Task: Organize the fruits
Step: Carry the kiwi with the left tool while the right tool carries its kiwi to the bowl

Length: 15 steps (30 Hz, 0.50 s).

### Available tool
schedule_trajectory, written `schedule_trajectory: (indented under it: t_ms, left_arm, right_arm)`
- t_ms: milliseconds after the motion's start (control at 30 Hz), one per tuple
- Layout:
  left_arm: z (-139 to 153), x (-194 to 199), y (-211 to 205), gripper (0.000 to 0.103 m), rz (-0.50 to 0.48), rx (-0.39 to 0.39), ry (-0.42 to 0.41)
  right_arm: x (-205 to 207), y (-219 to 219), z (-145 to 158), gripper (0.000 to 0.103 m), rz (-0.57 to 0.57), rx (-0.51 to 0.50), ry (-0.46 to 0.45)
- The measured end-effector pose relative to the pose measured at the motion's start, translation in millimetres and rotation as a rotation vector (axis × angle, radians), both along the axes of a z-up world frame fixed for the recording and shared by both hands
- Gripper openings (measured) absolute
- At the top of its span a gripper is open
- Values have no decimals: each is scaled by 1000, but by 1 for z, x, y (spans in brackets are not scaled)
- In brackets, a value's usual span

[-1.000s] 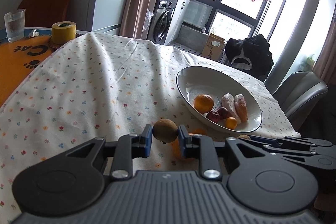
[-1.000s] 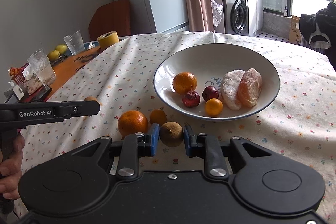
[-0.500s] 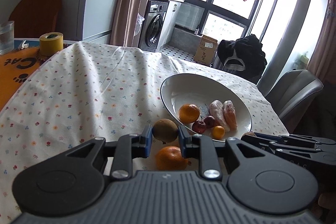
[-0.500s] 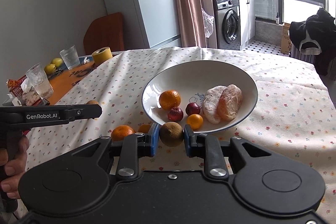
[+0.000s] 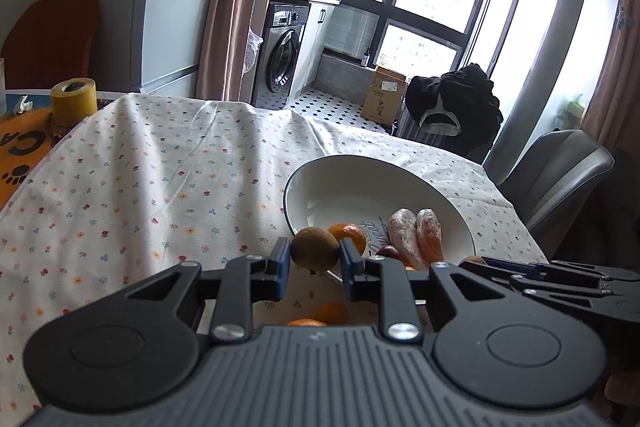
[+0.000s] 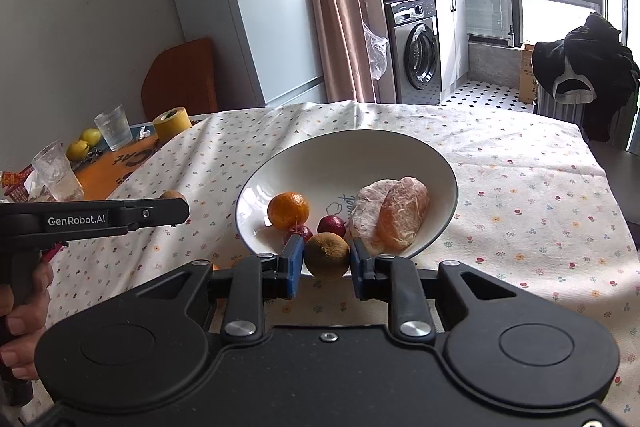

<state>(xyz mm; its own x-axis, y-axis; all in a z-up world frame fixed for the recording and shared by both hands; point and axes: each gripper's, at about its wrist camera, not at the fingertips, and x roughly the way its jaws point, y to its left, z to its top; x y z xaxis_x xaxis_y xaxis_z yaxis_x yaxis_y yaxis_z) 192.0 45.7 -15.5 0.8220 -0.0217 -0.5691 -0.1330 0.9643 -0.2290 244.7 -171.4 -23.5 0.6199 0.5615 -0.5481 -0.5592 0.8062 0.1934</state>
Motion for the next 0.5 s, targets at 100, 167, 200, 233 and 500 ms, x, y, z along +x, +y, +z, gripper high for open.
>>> schedule_trajectory:
  t_ms: [100, 167, 200, 233, 500]
  left_arm:
    - [-1, 6, 1, 25, -2, -1, 3]
    - [-1, 9, 1, 24, -1, -1, 5]
    - [-1, 11, 2, 24, -1, 0, 6]
    - [-2, 12, 2, 24, -1, 1, 7]
    - [-4, 22, 7, 24, 9, 2, 18]
  right_arm:
    - [5, 1, 1, 23, -1, 4, 0]
    - [8, 3, 1, 23, 2, 7, 1]
    - [9, 5, 1, 23, 4, 8, 1]
    - [11, 6, 2, 23, 7, 9, 1]
    - [22, 24, 0, 23, 44, 16, 12]
